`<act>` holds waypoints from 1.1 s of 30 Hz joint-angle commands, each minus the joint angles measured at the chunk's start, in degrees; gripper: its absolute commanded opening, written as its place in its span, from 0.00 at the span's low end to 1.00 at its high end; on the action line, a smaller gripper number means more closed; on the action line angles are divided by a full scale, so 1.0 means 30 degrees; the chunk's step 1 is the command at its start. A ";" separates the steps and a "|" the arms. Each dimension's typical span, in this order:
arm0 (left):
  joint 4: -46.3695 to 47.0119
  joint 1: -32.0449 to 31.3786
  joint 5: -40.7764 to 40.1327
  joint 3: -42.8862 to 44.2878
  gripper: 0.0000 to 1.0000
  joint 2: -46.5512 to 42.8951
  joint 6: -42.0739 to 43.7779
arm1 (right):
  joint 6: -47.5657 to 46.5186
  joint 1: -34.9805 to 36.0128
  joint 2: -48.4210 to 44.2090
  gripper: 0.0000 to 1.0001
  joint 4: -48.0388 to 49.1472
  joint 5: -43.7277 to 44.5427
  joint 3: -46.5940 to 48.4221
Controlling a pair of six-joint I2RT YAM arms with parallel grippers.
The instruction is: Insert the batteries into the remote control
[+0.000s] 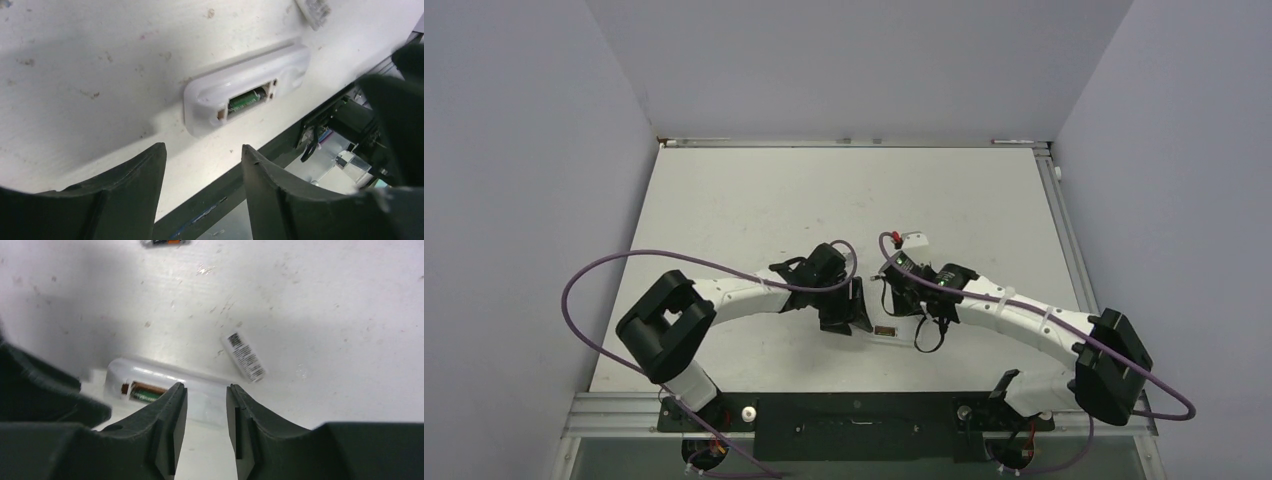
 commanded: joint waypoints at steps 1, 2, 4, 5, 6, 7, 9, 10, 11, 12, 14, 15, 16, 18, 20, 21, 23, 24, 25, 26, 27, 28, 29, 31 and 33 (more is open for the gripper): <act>-0.1277 -0.0339 -0.0534 -0.0085 0.56 -0.2078 0.0293 | -0.1942 -0.1823 0.0033 0.29 0.0828 -0.0538 0.0223; -0.1358 -0.0461 -0.0511 -0.0303 0.57 -0.2335 0.0190 | -0.2226 -0.2124 0.0187 0.24 0.1207 -0.0927 0.0170; -0.1349 -0.0897 -0.0530 -0.0779 0.59 -0.2844 -0.0089 | -0.2678 -0.2677 0.0661 0.15 0.2113 -0.1956 0.0064; -0.1320 -0.1161 -0.0553 -0.0920 0.59 -0.2973 -0.0203 | -0.2893 -0.2864 0.1058 0.11 0.2473 -0.2412 0.0059; -0.1290 -0.1377 -0.0579 -0.1040 0.58 -0.3011 -0.0264 | -0.3037 -0.2975 0.1410 0.09 0.2749 -0.2743 0.0058; -0.1257 -0.1572 -0.0593 -0.1132 0.55 -0.3001 -0.0319 | -0.3157 -0.3084 0.1816 0.09 0.2948 -0.3052 0.0099; -0.0919 -0.1884 -0.0575 -0.1427 0.46 -0.2865 -0.0536 | -0.3373 -0.3156 0.2461 0.09 0.3408 -0.3587 0.0055; -0.0588 -0.2013 -0.0560 -0.1580 0.42 -0.2781 -0.0660 | -0.3434 -0.3221 0.2651 0.09 0.3697 -0.3820 -0.0070; -0.0254 -0.2135 -0.0562 -0.1735 0.39 -0.2705 -0.0753 | -0.3478 -0.3236 0.2865 0.09 0.3953 -0.4058 -0.0200; -0.0073 -0.2278 -0.0631 -0.1747 0.36 -0.2512 -0.0805 | -0.3513 -0.3271 0.3064 0.09 0.4128 -0.4319 -0.0293; -0.0012 -0.2479 -0.0890 -0.1586 0.31 -0.1847 -0.0797 | -0.3566 -0.3280 0.3351 0.09 0.4355 -0.4513 -0.0491; 0.0030 -0.2527 -0.0965 -0.1483 0.29 -0.1548 -0.0763 | -0.3572 -0.3291 0.3436 0.09 0.4416 -0.4537 -0.0600; 0.0094 -0.2554 -0.1011 -0.1345 0.28 -0.1258 -0.0755 | -0.3550 -0.3289 0.3498 0.09 0.4468 -0.4536 -0.0727; 0.0375 -0.2581 -0.1086 -0.1134 0.25 -0.0746 -0.0804 | -0.3468 -0.3281 0.3496 0.09 0.4421 -0.4506 -0.1099; 0.0459 -0.2563 -0.1241 -0.0852 0.19 -0.0275 -0.0819 | -0.3374 -0.3261 0.3414 0.09 0.4393 -0.4571 -0.1573; 0.0452 -0.2570 -0.1328 -0.0666 0.17 -0.0022 -0.0776 | -0.3284 -0.3256 0.3338 0.09 0.4373 -0.4632 -0.1841; 0.0473 -0.2545 -0.1444 -0.0282 0.15 0.0477 -0.0754 | -0.3014 -0.3166 0.3055 0.09 0.4407 -0.4674 -0.2442; 0.0486 -0.2520 -0.1514 -0.0082 0.15 0.0746 -0.0728 | -0.2865 -0.3138 0.2842 0.09 0.4401 -0.4696 -0.2770; 0.0499 -0.2491 -0.1629 0.0057 0.15 0.0999 -0.0725 | -0.2700 -0.3090 0.2644 0.08 0.4359 -0.4706 -0.3075; 0.0636 -0.2451 -0.1699 0.0195 0.15 0.1291 -0.0772 | -0.2515 -0.2956 0.2432 0.08 0.4329 -0.4711 -0.3340; 0.0770 -0.2395 -0.1660 0.0344 0.15 0.1550 -0.0822 | -0.2316 -0.2752 0.2215 0.09 0.4230 -0.4675 -0.3593; 0.0839 -0.2315 -0.1633 0.0509 0.14 0.1828 -0.0839 | -0.2009 -0.2368 0.2027 0.09 0.4085 -0.4572 -0.3789; 0.0865 -0.2180 -0.1724 0.0706 0.14 0.2068 -0.0845 | -0.1681 -0.1822 0.1817 0.09 0.3893 -0.4401 -0.3960; 0.0881 -0.1798 -0.1788 0.1082 0.14 0.2528 -0.0723 | -0.0673 -0.0456 0.1417 0.09 0.3615 -0.3989 -0.4189; 0.0831 -0.1117 -0.1817 0.1545 0.14 0.2921 -0.0456 | 0.0639 0.0986 0.1200 0.09 0.3650 -0.3863 -0.4416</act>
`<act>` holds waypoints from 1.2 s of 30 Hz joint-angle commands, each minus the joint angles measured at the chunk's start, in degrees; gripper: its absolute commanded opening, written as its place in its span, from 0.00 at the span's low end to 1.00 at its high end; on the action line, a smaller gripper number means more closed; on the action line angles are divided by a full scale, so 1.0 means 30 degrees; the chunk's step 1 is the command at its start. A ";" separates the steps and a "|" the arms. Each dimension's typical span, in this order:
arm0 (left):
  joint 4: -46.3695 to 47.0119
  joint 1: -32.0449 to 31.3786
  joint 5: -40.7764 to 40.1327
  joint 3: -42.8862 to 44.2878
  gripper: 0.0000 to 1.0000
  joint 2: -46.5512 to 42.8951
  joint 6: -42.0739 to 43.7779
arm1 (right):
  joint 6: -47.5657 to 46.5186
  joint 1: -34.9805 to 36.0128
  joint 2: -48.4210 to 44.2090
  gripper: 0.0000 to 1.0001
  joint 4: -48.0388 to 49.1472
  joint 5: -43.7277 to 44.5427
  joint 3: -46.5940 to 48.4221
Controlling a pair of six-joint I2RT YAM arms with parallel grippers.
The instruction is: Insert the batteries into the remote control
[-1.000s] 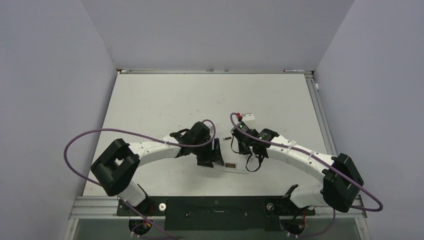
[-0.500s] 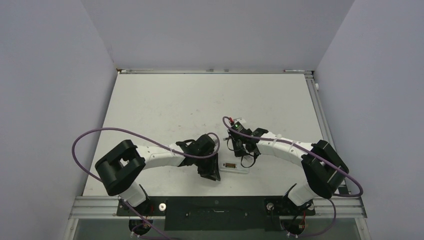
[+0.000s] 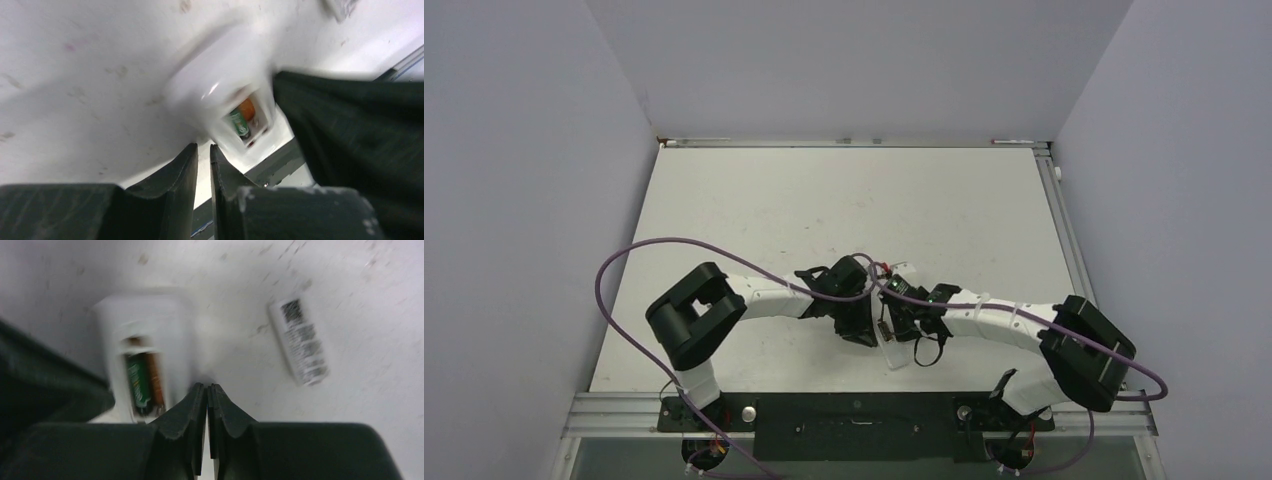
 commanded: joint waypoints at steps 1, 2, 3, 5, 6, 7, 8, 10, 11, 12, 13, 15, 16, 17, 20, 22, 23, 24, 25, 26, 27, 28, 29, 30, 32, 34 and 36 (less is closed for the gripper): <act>0.0153 0.1422 -0.1169 0.1198 0.14 0.1262 0.0630 | 0.3075 0.3028 -0.0844 0.09 -0.0494 0.0254 -0.0785; 0.0037 0.1770 -0.1095 0.1589 0.13 0.1472 0.0898 | 0.3765 0.3646 -0.0981 0.09 -0.0344 0.0304 -0.0840; -0.0087 0.2110 -0.0968 0.2040 0.13 0.1696 0.1166 | 0.4353 0.4265 -0.1078 0.09 -0.0230 0.0427 -0.0809; -0.0448 0.2563 -0.0703 0.3053 0.13 0.2088 0.1758 | 0.5426 0.5499 -0.1180 0.09 0.0049 0.0767 -0.0584; -0.0682 0.2696 -0.0608 0.3582 0.12 0.2249 0.2072 | 0.5681 0.5804 -0.1103 0.09 0.0189 0.0855 -0.0471; -0.0994 0.2782 -0.0556 0.4066 0.12 0.2394 0.2338 | 0.5842 0.5956 -0.1002 0.09 0.0247 0.1002 -0.0317; -0.1340 0.2808 -0.0480 0.4626 0.12 0.2485 0.2580 | 0.5924 0.6023 -0.0828 0.09 0.0170 0.1207 -0.0155; -0.1795 0.2799 -0.0495 0.4900 0.12 0.2411 0.2885 | 0.5940 0.6065 -0.0574 0.09 -0.0125 0.1678 0.0286; -0.1862 0.2810 -0.0450 0.4787 0.11 0.2253 0.2960 | 0.5914 0.6073 -0.0489 0.09 -0.0280 0.1881 0.0543; -0.1912 0.2822 -0.0456 0.4615 0.12 0.2021 0.3024 | 0.5863 0.6067 -0.0478 0.09 -0.0376 0.2100 0.0794; -0.1975 0.2886 -0.0515 0.4382 0.12 0.1757 0.3095 | 0.5765 0.6055 -0.0492 0.09 -0.0414 0.2252 0.1024; -0.2070 0.3097 -0.0727 0.3654 0.12 0.1002 0.3215 | 0.5504 0.6005 -0.0509 0.09 -0.0602 0.2576 0.1660; -0.2141 0.3224 -0.0919 0.3203 0.12 0.0502 0.3247 | 0.5310 0.5966 -0.0470 0.09 -0.0801 0.2784 0.2084; -0.2212 0.3386 -0.1082 0.2729 0.12 -0.0022 0.3269 | 0.5096 0.5958 -0.0428 0.09 -0.1027 0.3011 0.2613; -0.2588 0.4024 -0.1559 0.1255 0.15 -0.1875 0.3285 | 0.4274 0.5550 -0.0254 0.09 -0.1177 0.3136 0.3732; -0.3107 0.4405 -0.1961 0.0314 0.19 -0.3283 0.3299 | 0.3730 0.5098 0.0009 0.09 -0.1131 0.2914 0.4244; -0.3395 0.4607 -0.2216 -0.0111 0.20 -0.3978 0.3334 | 0.3400 0.4901 0.0053 0.09 -0.1149 0.2929 0.4513; -0.3750 0.4768 -0.2559 -0.0553 0.22 -0.4746 0.3390 | 0.3099 0.4664 0.0146 0.09 -0.1177 0.2975 0.4810; -0.4091 0.4920 -0.2895 -0.0930 0.23 -0.5450 0.3443 | 0.2721 0.4232 0.0283 0.09 -0.1228 0.3010 0.5255; -0.4390 0.5063 -0.3178 -0.1248 0.24 -0.6167 0.3458 | 0.2128 0.3793 0.0398 0.09 -0.1340 0.3021 0.5606; -0.4724 0.5180 -0.3389 -0.1552 0.26 -0.6828 0.3460 | 0.1837 0.3288 0.0574 0.09 -0.1461 0.3019 0.5954; -0.5015 0.5275 -0.3548 -0.1784 0.29 -0.7438 0.3453 | 0.1186 0.2829 0.0753 0.14 -0.1589 0.3107 0.6345; -0.5267 0.5346 -0.3630 -0.2021 0.31 -0.8002 0.3438 | 0.0621 0.2329 0.0929 0.20 -0.1708 0.3198 0.6676; -0.5452 0.5391 -0.3666 -0.2209 0.33 -0.8504 0.3410 | 0.0016 0.1878 0.1123 0.26 -0.1825 0.3268 0.7102; -0.5834 0.5445 -0.3693 -0.2588 0.38 -0.9399 0.3273 | -0.1669 0.1115 0.1523 0.37 -0.1756 0.3178 0.7771; -0.5987 0.5460 -0.3690 -0.2889 0.43 -1.0355 0.3158 | -0.3649 0.0366 0.2204 0.44 -0.1634 0.2325 0.8348; -0.6139 0.5486 -0.3697 -0.3142 0.47 -1.0975 0.3053 | -0.5488 -0.0222 0.3170 0.47 -0.1861 0.1424 0.9175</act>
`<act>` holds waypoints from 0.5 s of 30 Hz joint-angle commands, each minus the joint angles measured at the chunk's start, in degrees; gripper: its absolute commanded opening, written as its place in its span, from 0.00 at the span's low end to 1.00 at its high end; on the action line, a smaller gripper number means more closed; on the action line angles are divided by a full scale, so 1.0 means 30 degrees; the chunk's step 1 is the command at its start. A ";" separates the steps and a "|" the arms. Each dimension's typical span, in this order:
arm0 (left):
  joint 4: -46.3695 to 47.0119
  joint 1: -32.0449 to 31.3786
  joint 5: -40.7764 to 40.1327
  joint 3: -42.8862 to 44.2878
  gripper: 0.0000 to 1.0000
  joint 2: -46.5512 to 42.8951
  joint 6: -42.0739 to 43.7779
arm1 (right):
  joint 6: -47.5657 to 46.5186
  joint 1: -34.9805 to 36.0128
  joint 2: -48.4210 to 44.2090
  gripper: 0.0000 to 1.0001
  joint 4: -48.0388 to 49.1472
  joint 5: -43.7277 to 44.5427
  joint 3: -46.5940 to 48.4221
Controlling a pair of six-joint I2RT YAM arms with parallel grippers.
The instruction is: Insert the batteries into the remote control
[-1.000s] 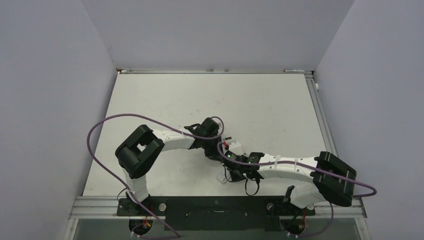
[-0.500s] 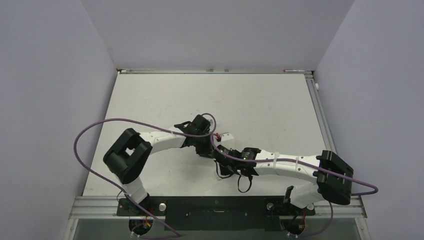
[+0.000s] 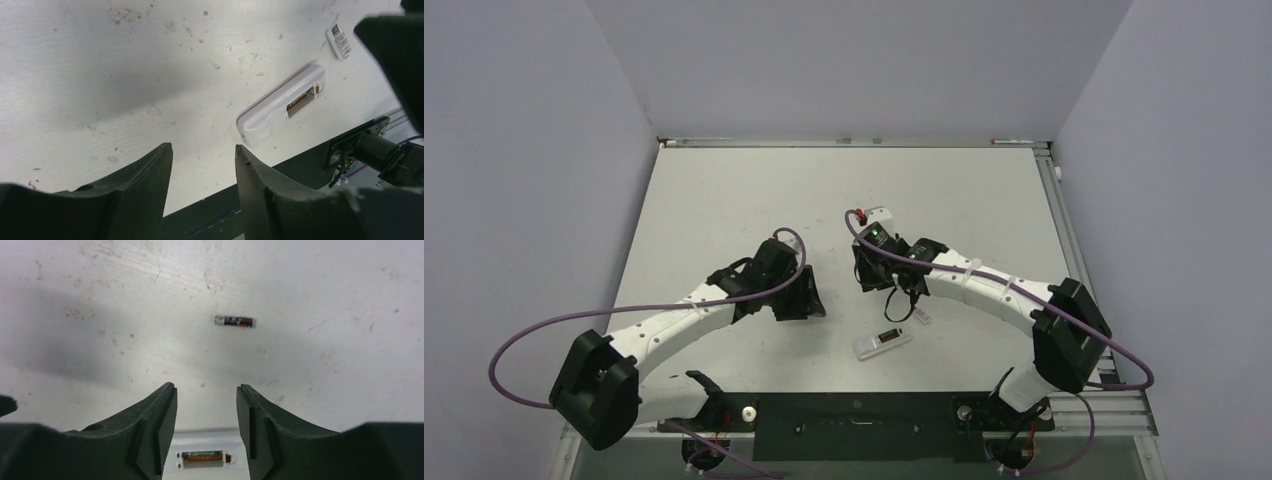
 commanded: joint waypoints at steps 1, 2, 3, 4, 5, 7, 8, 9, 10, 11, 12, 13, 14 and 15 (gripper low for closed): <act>-0.0895 0.0134 -0.0407 -0.0506 0.48 -0.1639 -0.0141 | -0.5159 -0.1198 0.1798 0.49 -0.0256 -0.1313 0.1961; -0.0953 0.0135 -0.0389 -0.0616 0.50 -0.1850 -0.0173 | -0.5945 -0.1392 0.2226 0.51 -0.0289 -0.1674 0.2242; -0.1029 0.0135 -0.0358 -0.0721 0.51 -0.2005 -0.0199 | -0.6549 -0.1622 0.2583 0.53 -0.0345 -0.1980 0.2478; -0.1112 0.0135 -0.0325 -0.0807 0.52 -0.2152 -0.0231 | -0.7104 -0.1859 0.2913 0.54 -0.0340 -0.2237 0.2658; -0.1174 0.0157 -0.0316 -0.0895 0.53 -0.2280 -0.0221 | -0.7679 -0.2182 0.3182 0.56 -0.0237 -0.2636 0.2750; -0.1300 0.0164 -0.0301 -0.1088 0.54 -0.2482 -0.0231 | -0.8797 -0.2680 0.3849 0.57 -0.0168 -0.3250 0.3046; -0.1347 0.0164 -0.0299 -0.1161 0.54 -0.2549 -0.0217 | -0.9377 -0.3009 0.4240 0.57 -0.0139 -0.3510 0.3161; -0.1339 0.0164 -0.0270 -0.1250 0.55 -0.2597 -0.0230 | -1.0021 -0.3153 0.4618 0.58 -0.0095 -0.3875 0.3326; -0.1356 0.0164 -0.0222 -0.1313 0.55 -0.2625 -0.0184 | -1.0728 -0.3215 0.5021 0.58 -0.0119 -0.4463 0.3434; -0.1369 0.0186 -0.0180 -0.1361 0.55 -0.2643 -0.0156 | -1.1395 -0.3259 0.5533 0.59 -0.0155 -0.4866 0.3568; -0.1426 0.0192 -0.0130 -0.1385 0.55 -0.2642 -0.0087 | -1.1953 -0.3279 0.5871 0.59 -0.0123 -0.5041 0.3666; -0.1436 0.0208 -0.0117 -0.1396 0.56 -0.2690 -0.0049 | -1.2160 -0.3366 0.6166 0.59 -0.0023 -0.5129 0.3755; -0.1493 0.0217 -0.0137 -0.1439 0.56 -0.2728 -0.0044 | -1.2185 -0.3465 0.6452 0.59 -0.0004 -0.5176 0.3905; -0.1525 0.0222 -0.0165 -0.1472 0.56 -0.2785 -0.0033 | -1.2035 -0.3573 0.6740 0.59 -0.0031 -0.5157 0.4100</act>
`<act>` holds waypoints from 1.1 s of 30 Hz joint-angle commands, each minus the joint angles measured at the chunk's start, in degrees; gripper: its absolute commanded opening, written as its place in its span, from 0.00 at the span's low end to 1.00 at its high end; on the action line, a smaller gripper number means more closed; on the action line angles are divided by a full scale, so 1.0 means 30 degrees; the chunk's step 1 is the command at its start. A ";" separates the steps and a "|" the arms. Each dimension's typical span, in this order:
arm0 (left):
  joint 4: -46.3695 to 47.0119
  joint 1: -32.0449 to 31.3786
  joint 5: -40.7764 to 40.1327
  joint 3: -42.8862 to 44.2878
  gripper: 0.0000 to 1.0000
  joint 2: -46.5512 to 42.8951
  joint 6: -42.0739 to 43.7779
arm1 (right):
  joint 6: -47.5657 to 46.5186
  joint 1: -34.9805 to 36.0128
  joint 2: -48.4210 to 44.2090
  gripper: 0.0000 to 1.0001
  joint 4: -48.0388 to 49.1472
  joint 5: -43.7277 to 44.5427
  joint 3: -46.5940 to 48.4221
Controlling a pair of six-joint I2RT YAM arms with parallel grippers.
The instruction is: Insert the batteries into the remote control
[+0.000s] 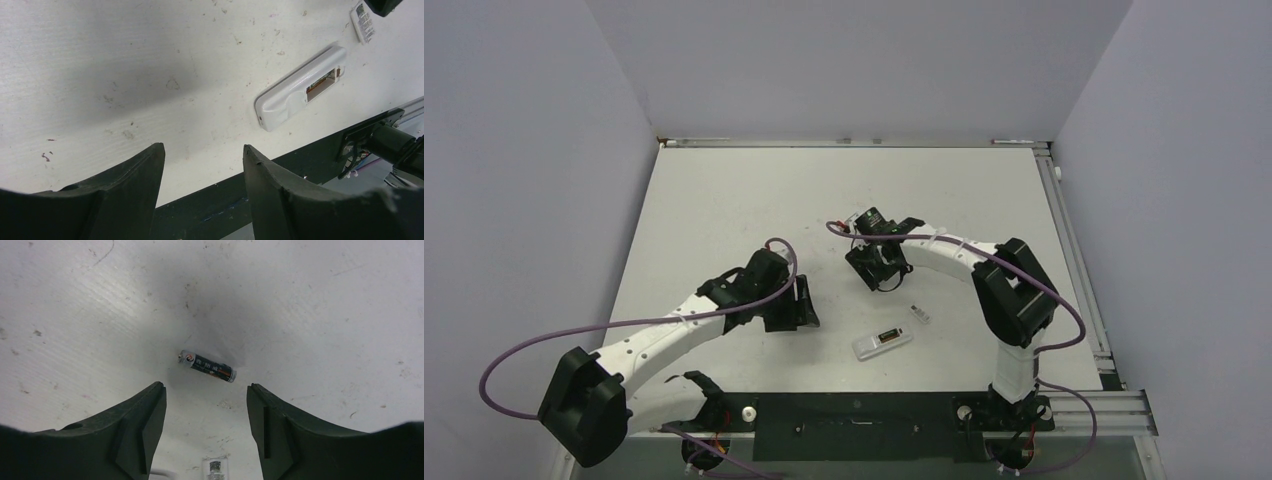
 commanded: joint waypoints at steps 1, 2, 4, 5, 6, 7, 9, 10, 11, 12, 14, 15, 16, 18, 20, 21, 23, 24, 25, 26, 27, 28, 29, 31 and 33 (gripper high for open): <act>-0.0192 0.0205 -0.0020 -0.0150 0.56 -0.0632 0.0012 | -0.1717 -0.0337 0.0982 0.59 0.0134 -0.1057 0.1261; -0.0181 0.0208 0.0016 -0.0218 0.56 -0.0690 0.0006 | -0.1407 -0.0420 0.1161 0.60 0.0133 -0.1050 0.1403; -0.0048 0.0237 0.0062 -0.0354 0.57 -0.0789 -0.0009 | -0.0399 -0.0592 0.1515 0.60 0.0040 -0.1039 0.1679; -0.0010 0.0252 0.0078 -0.0401 0.57 -0.0794 -0.0008 | 0.0179 -0.0624 0.1656 0.60 0.0012 -0.1051 0.1795; 0.0021 0.0265 0.0118 -0.0450 0.57 -0.0761 0.0000 | 0.0650 -0.0665 0.1739 0.60 0.0063 -0.1049 0.1825; 0.0113 0.0267 0.0187 -0.0468 0.57 -0.0713 0.0001 | 0.1082 -0.0696 0.1823 0.60 0.0132 -0.0928 0.1787; 0.0193 0.0267 0.0271 -0.0496 0.57 -0.0605 0.0045 | 0.1837 -0.0728 0.1947 0.61 0.0050 -0.0819 0.1788; 0.0226 0.0274 0.0276 -0.0499 0.57 -0.0562 0.0076 | 0.2146 -0.0729 0.1988 0.61 0.0027 -0.0753 0.1721; 0.0248 0.0268 0.0280 -0.0514 0.57 -0.0524 0.0113 | 0.2397 -0.0729 0.2045 0.61 -0.0082 -0.0598 0.1672; 0.0284 0.0282 0.0303 -0.0501 0.57 -0.0468 0.0143 | 0.2692 -0.0729 0.2077 0.61 -0.0220 -0.0443 0.1641; 0.0331 0.0294 0.0334 -0.0499 0.57 -0.0369 0.0202 | 0.3143 -0.0715 0.1982 0.61 -0.0382 -0.0121 0.1397; 0.0345 0.0292 0.0372 -0.0521 0.57 -0.0357 0.0235 | 0.3500 -0.0749 0.1908 0.61 -0.0367 -0.0076 0.1214; 0.0439 0.0296 0.0387 -0.0550 0.57 -0.0333 0.0239 | 0.3940 -0.0805 0.1833 0.61 -0.0380 -0.0070 0.1071; 0.0615 0.0296 0.0492 -0.0558 0.57 -0.0208 0.0268 | 0.4725 -0.0945 0.1804 0.60 -0.0477 -0.0070 0.0855; 0.0694 0.0296 0.0580 -0.0514 0.57 -0.0079 0.0297 | 0.5341 -0.0956 0.1675 0.60 -0.0316 -0.0070 0.0529; 0.0728 0.0296 0.0633 -0.0487 0.57 -0.0017 0.0324 | 0.5638 -0.0977 0.1650 0.60 -0.0179 -0.0070 0.0359; 0.0733 0.0292 0.0681 -0.0456 0.57 0.0018 0.0376 | 0.6112 -0.1056 0.1660 0.58 0.0002 -0.0091 0.0112; 0.0733 0.0288 0.0660 -0.0432 0.57 0.0007 0.0392 | 0.6324 -0.1125 0.1685 0.57 0.0029 -0.0098 0.0054; 0.0692 0.0295 0.0665 -0.0414 0.57 0.0012 0.0438 | 0.6494 -0.1178 0.1703 0.56 0.0061 -0.0102 -0.0008; 0.0662 0.0300 0.0651 -0.0412 0.57 -0.0011 0.0470 | 0.6651 -0.1228 0.1661 0.55 0.0153 -0.0077 -0.0089; 0.0643 0.0297 0.0608 -0.0386 0.57 -0.0037 0.0495 | 0.6758 -0.1277 0.1612 0.54 0.0351 -0.0070 -0.0235; 0.0601 0.0296 0.0615 -0.0383 0.57 -0.0052 0.0513 | 0.6889 -0.1310 0.1554 0.54 0.0530 -0.0070 -0.0352; 0.0573 0.0296 0.0601 -0.0397 0.57 -0.0042 0.0508 | 0.7022 -0.1403 0.1558 0.53 0.0633 -0.0070 -0.0421; 0.0583 0.0296 0.0613 -0.0413 0.57 -0.0084 0.0496 | 0.7183 -0.1536 0.1597 0.53 0.0822 -0.0070 -0.0442; 0.0563 0.0296 0.0626 -0.0412 0.57 -0.0095 0.0456 | 0.7232 -0.1549 0.1687 0.52 0.0888 -0.0070 -0.0339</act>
